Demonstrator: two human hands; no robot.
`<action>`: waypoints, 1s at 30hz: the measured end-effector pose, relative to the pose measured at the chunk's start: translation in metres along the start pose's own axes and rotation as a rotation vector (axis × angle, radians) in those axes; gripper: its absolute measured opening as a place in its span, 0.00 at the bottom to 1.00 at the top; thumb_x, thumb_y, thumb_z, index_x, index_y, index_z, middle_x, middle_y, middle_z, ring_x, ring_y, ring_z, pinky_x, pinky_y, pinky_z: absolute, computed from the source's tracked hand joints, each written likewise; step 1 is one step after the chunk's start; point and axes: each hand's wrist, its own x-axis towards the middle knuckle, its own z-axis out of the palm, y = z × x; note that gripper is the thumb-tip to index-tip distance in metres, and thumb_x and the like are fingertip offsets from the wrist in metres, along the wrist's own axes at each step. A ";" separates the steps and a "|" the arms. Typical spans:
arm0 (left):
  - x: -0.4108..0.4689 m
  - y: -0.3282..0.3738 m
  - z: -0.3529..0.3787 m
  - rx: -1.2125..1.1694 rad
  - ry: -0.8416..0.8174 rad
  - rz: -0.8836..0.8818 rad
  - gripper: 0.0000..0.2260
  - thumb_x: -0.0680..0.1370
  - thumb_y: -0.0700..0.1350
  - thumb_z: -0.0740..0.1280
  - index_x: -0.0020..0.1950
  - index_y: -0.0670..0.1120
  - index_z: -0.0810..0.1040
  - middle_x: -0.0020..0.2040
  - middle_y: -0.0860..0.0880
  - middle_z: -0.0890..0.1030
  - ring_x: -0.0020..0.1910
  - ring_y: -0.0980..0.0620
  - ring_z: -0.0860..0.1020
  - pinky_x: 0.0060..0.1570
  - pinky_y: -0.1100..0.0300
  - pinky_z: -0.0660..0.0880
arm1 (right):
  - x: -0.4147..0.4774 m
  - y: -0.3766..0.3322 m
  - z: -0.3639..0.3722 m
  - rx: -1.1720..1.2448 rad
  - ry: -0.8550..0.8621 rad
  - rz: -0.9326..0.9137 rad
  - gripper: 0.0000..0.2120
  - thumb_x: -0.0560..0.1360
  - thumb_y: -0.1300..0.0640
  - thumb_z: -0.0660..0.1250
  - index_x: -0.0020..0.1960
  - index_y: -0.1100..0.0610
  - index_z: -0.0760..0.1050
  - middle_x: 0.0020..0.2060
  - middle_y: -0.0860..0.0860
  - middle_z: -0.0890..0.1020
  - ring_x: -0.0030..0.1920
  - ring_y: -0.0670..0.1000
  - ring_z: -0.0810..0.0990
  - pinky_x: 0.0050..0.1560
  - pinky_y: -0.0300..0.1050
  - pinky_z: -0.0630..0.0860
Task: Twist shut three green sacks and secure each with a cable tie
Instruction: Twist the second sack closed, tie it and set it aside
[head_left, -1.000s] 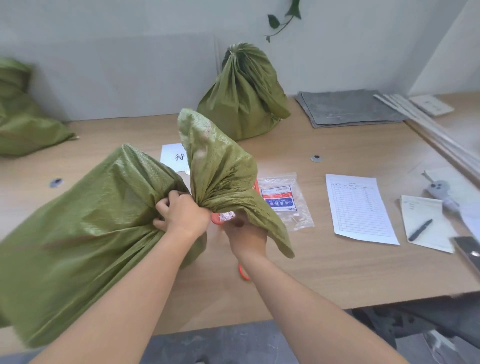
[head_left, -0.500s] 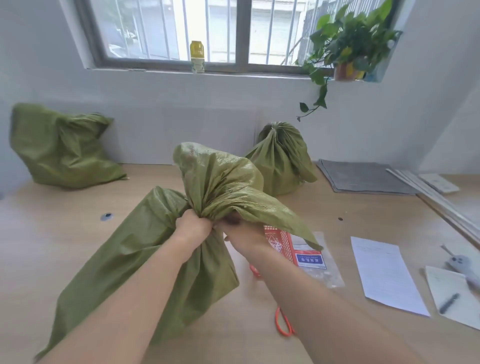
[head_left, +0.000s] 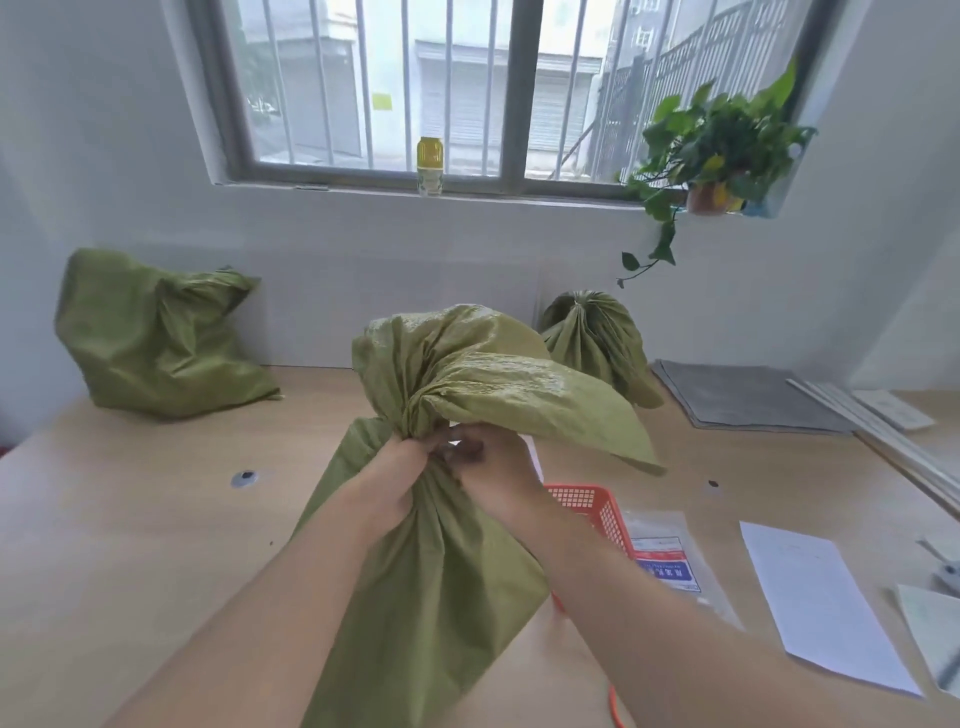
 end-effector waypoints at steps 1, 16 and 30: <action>0.002 0.002 -0.003 -0.026 -0.022 -0.017 0.12 0.82 0.42 0.66 0.61 0.38 0.83 0.51 0.40 0.86 0.51 0.43 0.83 0.51 0.52 0.82 | 0.003 0.001 -0.002 0.044 -0.021 -0.001 0.18 0.78 0.64 0.65 0.45 0.43 0.86 0.35 0.36 0.84 0.37 0.36 0.79 0.46 0.33 0.74; 0.041 -0.009 -0.012 -0.637 -0.012 0.099 0.32 0.81 0.55 0.47 0.73 0.36 0.74 0.69 0.35 0.78 0.70 0.38 0.76 0.70 0.45 0.70 | 0.039 0.011 0.017 0.160 -0.133 -0.002 0.08 0.75 0.53 0.77 0.43 0.57 0.84 0.33 0.49 0.83 0.32 0.46 0.76 0.37 0.42 0.75; 0.069 -0.021 -0.028 -0.961 0.390 0.122 0.14 0.83 0.43 0.63 0.60 0.33 0.80 0.54 0.35 0.85 0.50 0.39 0.86 0.46 0.48 0.84 | 0.068 0.002 0.070 0.263 -0.028 0.236 0.12 0.77 0.53 0.73 0.38 0.58 0.81 0.30 0.50 0.82 0.35 0.51 0.80 0.50 0.51 0.82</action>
